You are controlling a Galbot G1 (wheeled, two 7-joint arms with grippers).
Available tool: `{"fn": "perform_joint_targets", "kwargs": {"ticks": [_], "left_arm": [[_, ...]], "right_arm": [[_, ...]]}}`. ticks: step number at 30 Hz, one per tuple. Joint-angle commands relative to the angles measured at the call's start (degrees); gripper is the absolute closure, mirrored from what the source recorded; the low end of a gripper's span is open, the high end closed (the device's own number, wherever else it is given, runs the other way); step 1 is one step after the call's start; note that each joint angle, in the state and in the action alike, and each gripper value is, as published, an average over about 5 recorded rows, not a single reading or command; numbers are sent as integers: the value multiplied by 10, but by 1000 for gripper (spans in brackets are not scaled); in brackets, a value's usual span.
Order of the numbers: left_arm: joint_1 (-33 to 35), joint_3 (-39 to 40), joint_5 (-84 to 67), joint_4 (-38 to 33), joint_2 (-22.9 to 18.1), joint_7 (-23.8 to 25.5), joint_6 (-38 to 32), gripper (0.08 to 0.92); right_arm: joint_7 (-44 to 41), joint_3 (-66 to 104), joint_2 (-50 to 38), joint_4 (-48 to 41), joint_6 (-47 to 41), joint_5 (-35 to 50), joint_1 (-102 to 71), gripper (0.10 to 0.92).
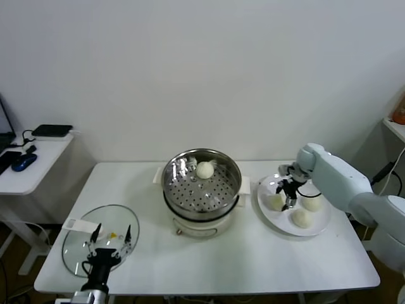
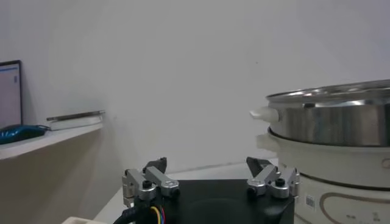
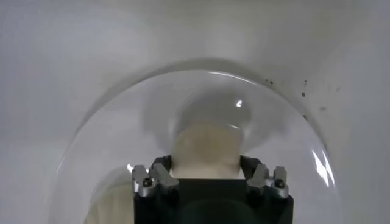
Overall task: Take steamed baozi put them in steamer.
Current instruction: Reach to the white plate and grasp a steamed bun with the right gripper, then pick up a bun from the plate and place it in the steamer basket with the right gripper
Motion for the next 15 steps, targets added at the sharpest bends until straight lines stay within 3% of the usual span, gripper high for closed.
{"fn": "perform_joint_targets", "kwargs": {"ticks": [1, 8, 15], "left_arm": [[1, 0, 0, 0, 0, 0, -1, 177], [0, -1, 0, 0, -1, 0, -1, 177], [-1, -1, 1, 1, -1, -1, -1, 177]], "right_arm": [[0, 4, 1, 0, 1, -3, 0, 311], [-2, -11, -14, 28, 3, 12, 18, 323], [-6, -95, -56, 113, -25, 125, 104, 330]]}}
